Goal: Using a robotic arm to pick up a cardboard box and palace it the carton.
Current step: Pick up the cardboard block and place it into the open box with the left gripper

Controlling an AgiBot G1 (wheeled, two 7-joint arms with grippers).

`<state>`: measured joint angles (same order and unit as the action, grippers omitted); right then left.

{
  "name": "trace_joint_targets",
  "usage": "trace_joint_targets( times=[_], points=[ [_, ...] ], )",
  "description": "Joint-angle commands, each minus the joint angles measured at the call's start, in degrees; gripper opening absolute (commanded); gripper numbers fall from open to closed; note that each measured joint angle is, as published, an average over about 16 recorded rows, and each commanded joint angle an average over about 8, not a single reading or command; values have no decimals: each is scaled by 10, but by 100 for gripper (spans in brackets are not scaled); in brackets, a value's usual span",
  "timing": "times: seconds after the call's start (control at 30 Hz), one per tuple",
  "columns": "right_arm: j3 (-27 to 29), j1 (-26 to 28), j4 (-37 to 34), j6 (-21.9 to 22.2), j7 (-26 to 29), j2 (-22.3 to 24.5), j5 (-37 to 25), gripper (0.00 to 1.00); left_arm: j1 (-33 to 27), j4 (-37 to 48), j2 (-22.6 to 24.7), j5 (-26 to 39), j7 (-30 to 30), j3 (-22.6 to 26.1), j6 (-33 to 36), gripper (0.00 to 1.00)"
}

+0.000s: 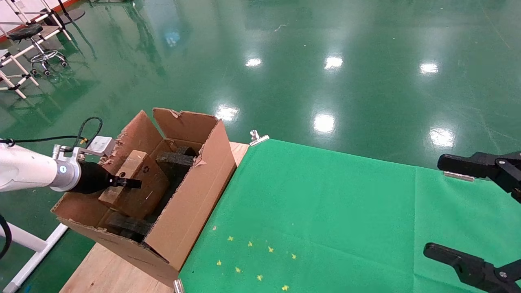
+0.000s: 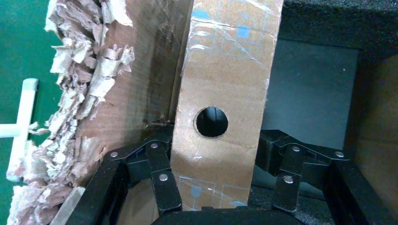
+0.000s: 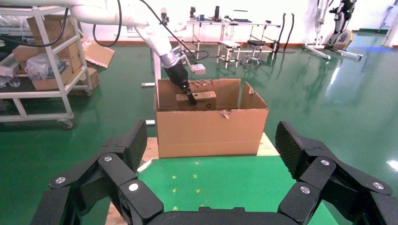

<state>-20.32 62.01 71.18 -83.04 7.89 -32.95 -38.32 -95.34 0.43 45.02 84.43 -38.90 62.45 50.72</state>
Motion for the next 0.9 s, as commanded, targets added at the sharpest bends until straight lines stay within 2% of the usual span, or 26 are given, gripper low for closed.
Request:
trace_joint_targets(
  times=[0.03,0.9],
  points=[
    [0,0,0,0,0,0,0,100,-1,0,0,0,0,0,0,100],
    [0,0,0,0,0,0,0,100,-36,-10,-13,6,3,4,31,100]
  ],
)
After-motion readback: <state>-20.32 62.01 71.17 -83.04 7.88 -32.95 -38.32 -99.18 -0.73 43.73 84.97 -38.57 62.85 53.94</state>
